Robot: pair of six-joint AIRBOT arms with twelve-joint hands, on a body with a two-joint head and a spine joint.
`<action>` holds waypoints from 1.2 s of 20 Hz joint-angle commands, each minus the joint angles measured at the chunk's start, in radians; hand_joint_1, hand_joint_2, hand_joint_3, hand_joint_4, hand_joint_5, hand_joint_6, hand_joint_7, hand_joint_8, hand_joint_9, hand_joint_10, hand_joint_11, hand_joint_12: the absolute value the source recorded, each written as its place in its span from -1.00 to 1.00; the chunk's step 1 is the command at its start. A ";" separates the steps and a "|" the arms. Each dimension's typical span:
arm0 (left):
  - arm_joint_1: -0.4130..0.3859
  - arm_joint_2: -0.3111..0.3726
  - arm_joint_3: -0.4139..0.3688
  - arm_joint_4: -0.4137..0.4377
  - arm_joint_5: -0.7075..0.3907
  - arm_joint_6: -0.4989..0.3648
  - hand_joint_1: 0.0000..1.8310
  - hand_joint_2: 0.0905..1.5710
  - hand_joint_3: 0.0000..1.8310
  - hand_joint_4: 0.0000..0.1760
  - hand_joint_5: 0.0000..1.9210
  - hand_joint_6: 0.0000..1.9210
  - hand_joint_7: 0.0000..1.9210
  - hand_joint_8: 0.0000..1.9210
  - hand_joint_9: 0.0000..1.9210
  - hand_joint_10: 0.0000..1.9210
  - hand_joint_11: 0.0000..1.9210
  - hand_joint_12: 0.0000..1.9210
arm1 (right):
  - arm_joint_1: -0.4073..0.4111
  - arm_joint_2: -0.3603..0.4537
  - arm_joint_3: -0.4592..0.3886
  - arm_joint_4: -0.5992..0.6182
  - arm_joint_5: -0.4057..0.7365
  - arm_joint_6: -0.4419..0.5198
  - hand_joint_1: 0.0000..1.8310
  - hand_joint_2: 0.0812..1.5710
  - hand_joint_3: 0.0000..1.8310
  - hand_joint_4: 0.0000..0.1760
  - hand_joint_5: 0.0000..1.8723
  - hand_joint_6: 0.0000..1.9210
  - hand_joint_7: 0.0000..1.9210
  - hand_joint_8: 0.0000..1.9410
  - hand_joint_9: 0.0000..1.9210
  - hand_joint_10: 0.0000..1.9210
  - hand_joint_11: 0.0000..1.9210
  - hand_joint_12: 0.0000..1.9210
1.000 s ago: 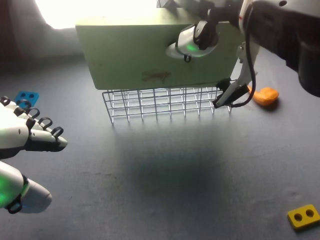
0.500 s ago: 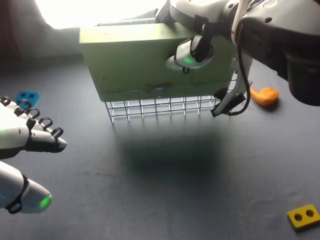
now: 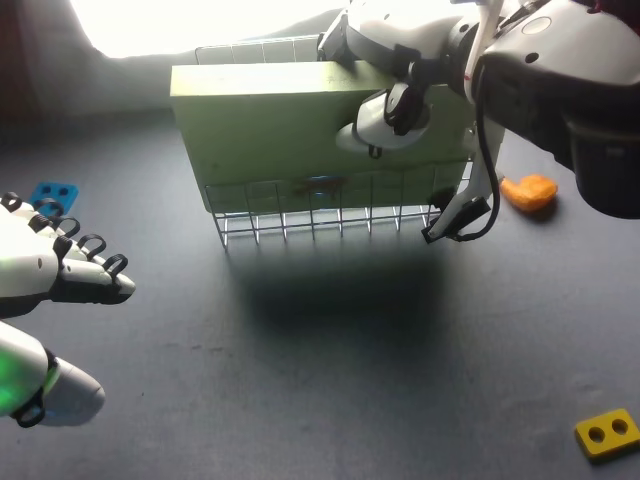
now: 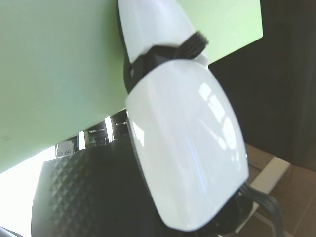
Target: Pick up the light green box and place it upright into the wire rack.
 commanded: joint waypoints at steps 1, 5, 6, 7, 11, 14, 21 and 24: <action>-0.013 0.001 -0.002 0.021 -0.058 0.005 -1.00 0.54 -1.00 -1.00 -0.93 -1.00 -0.91 -1.00 -0.92 -1.00 -1.00 -0.75 | 0.004 0.002 0.003 -0.051 0.034 0.008 0.48 0.47 -1.00 -1.00 -0.06 0.07 -0.09 0.26 -0.24 0.56 -0.62 0.90; -0.013 0.001 -0.002 0.021 -0.058 0.006 -1.00 0.53 -1.00 -1.00 -0.94 -1.00 -0.92 -1.00 -0.93 -1.00 -1.00 -0.76 | -0.005 0.001 0.005 -0.063 0.034 0.007 0.48 0.47 -1.00 -1.00 -0.04 0.01 -0.09 0.27 -0.25 0.59 -0.62 0.93; -0.014 0.001 -0.002 0.021 -0.058 0.006 -1.00 0.53 -1.00 -1.00 -0.94 -1.00 -0.92 -1.00 -0.93 -1.00 -1.00 -0.76 | -0.007 0.001 0.006 -0.067 0.034 0.007 0.48 0.47 -1.00 -1.00 -0.04 0.00 -0.10 0.29 -0.26 0.60 -0.63 0.94; -0.014 0.001 -0.002 0.021 -0.058 0.006 -1.00 0.54 -1.00 -1.00 -0.94 -1.00 -0.92 -1.00 -0.93 -1.00 -1.00 -0.76 | -0.009 0.002 0.007 -0.072 0.034 0.007 0.48 0.47 -1.00 -1.00 -0.02 0.00 -0.11 0.29 -0.27 0.59 -0.63 0.94; -0.014 0.001 0.000 0.021 -0.058 0.006 -1.00 0.54 -1.00 -1.00 -0.94 -1.00 -0.91 -1.00 -0.93 -1.00 -1.00 -0.76 | -0.016 0.002 0.007 -0.081 0.034 0.007 0.48 0.48 -1.00 -1.00 -0.07 0.05 -0.12 0.33 -0.28 0.61 -0.62 0.94; -0.014 0.001 0.000 0.021 -0.058 0.006 -1.00 0.53 -1.00 -1.00 -0.94 -1.00 -0.92 -1.00 -0.93 -1.00 -1.00 -0.74 | -0.020 0.001 0.008 -0.083 0.034 0.007 0.49 0.44 -1.00 -1.00 -0.11 0.14 0.00 0.02 -0.16 0.49 -0.65 0.81; -0.013 0.001 0.002 0.021 -0.058 0.006 -1.00 0.54 -1.00 -1.00 -0.94 -1.00 -0.91 -1.00 -0.92 -1.00 -1.00 -0.72 | -0.021 0.002 0.007 -0.083 0.031 0.008 0.16 0.37 -1.00 -1.00 -0.32 -0.76 -0.21 -0.94 -0.44 -0.34 -0.94 0.59; -0.014 0.000 0.002 0.021 -0.058 0.006 -1.00 0.55 -1.00 -1.00 -0.94 -1.00 -0.91 -1.00 -0.92 -1.00 -1.00 -0.72 | -0.020 0.008 0.007 -0.083 0.015 0.009 0.12 0.36 -1.00 -1.00 -0.36 -0.85 -0.29 -0.99 -0.50 -0.43 -0.99 0.57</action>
